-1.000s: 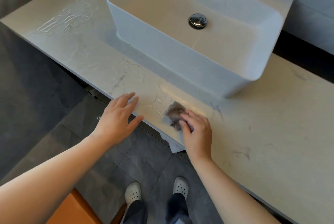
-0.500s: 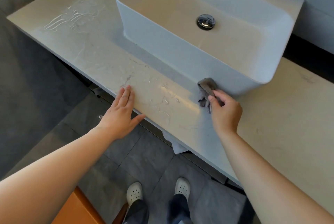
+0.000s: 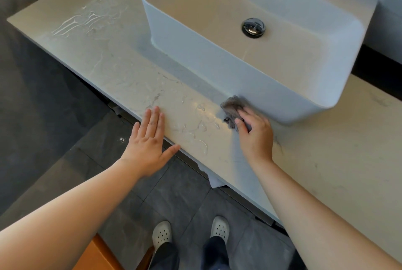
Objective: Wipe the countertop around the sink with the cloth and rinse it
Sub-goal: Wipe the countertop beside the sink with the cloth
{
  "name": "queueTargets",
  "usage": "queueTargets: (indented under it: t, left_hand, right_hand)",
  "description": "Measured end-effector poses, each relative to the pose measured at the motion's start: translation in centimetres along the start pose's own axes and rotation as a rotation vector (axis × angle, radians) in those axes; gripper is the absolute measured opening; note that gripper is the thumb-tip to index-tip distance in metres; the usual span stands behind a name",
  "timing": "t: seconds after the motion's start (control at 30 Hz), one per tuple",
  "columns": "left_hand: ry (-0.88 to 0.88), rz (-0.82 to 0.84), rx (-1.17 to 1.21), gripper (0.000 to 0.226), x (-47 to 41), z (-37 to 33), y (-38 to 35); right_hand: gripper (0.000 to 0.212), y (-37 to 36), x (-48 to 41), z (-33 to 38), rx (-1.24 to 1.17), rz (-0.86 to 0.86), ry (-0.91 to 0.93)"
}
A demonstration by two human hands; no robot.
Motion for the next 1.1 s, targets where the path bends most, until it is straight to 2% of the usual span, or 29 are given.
queueTargets:
  t: [0.23, 0.47, 0.6, 0.7, 0.8, 0.93, 1.0, 1.1]
  left_hand:
    - [-0.002, 0.018, -0.032, 0.097, -0.1, 0.0, -0.1]
    - [-0.093, 0.036, -0.045, 0.09, -0.3, 0.8, 0.5]
    - [-0.131, 0.006, -0.013, 0.085, -0.4, 1.5, 1.6]
    - [-0.131, 0.004, 0.015, 0.083, -0.4, 1.7, 2.2]
    - [-0.126, 0.001, 0.027, 0.085, -0.3, 1.5, 2.3]
    - [-0.077, 0.004, 0.035, 0.086, -0.1, 1.1, 1.9]
    - [-0.052, 0.015, 0.023, 0.08, 0.0, 1.0, 1.7]
    - [-0.035, 0.015, 0.024, 0.075, 0.0, 0.8, 1.8]
  right_hand:
    - [0.03, -1.8, -1.2, 1.4, -0.058, 0.01, -0.012]
    - [0.029, -2.5, 4.7, 5.4, -0.1, 0.037, 0.057]
    - [0.03, -3.5, 8.4, 7.9, -0.162, 0.159, 0.091]
    - [0.029, -3.2, 9.5, 8.4, -0.293, 0.252, 0.031]
    - [0.029, -0.8, 7.6, 7.1, -0.424, 0.135, -0.094]
    - [0.029, 2.1, 2.2, 3.8, -0.353, -0.063, -0.15]
    - [0.028, 2.0, 0.0, 1.8, -0.271, -0.079, -0.164]
    - [0.031, 0.3, -1.4, 0.5, -0.136, 0.001, -0.115]
Point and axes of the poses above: each hand's wrist, its own x-axis away from the middle knuckle, its own y-axis out of the back of the hand, z = x × y, the point moved 10 cm from there along -x, towards the middle knuckle, and after that the axes turned 9 degrees about y, right-handed, at the moved point
